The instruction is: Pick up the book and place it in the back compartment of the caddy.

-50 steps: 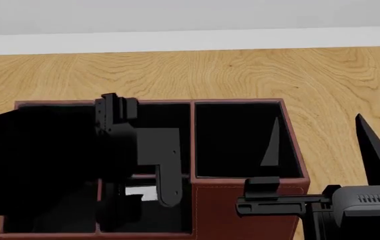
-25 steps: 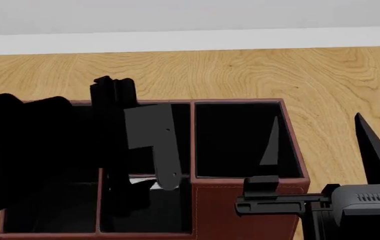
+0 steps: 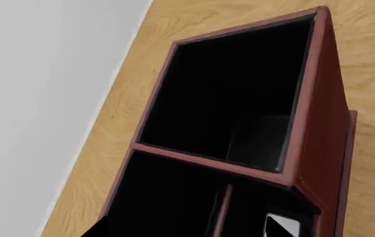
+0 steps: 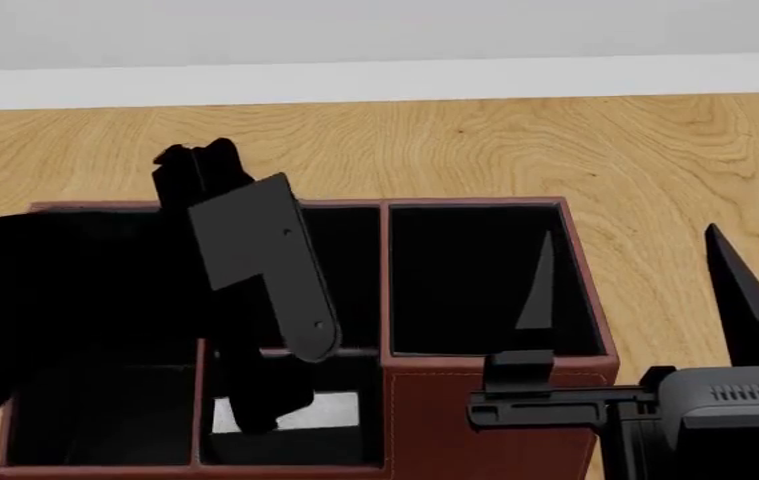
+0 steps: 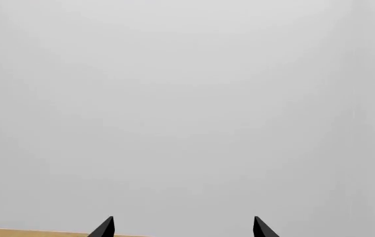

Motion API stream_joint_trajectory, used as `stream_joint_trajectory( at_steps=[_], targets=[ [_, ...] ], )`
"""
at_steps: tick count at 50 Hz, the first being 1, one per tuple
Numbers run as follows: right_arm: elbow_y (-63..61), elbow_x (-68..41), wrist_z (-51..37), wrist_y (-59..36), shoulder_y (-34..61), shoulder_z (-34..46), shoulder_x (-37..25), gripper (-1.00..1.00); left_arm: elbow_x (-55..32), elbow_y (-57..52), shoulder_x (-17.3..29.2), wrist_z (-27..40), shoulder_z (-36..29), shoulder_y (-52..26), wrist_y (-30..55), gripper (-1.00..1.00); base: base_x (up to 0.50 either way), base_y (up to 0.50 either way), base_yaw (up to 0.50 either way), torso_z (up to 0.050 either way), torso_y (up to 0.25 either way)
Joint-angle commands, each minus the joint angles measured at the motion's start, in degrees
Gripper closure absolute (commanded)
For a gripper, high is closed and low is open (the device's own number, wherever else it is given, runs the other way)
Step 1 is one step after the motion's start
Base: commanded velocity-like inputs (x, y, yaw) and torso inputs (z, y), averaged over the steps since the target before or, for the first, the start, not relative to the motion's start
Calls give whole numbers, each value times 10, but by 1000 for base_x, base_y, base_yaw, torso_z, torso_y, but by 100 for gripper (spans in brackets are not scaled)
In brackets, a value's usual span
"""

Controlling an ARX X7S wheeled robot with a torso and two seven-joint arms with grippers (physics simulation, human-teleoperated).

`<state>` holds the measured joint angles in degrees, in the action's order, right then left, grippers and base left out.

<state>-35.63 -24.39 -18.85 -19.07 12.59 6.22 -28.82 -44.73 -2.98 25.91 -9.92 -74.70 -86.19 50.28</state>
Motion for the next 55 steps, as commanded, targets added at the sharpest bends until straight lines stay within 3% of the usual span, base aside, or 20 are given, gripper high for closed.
stream_joint_trajectory(
  at_steps=[1,15,40,55],
  targets=[
    [4,1,1,1,2,4,0,-100,-28,-33,32,53,53,40,-28,-100,0,0,0,0,0],
    [7,0,1,4,2,5,0,-100,-51,-97,67,120,105,106,-89,-100,0,0,0,0,0],
    [4,-2,-3,2,2,6,-3,-100,-82,-161,114,181,167,184,-173,-100,0,0,0,0,0],
    [0,1,-3,-1,7,14,-4,-100,-89,-286,158,291,218,244,-233,-100,0,0,0,0,0]
  ],
)
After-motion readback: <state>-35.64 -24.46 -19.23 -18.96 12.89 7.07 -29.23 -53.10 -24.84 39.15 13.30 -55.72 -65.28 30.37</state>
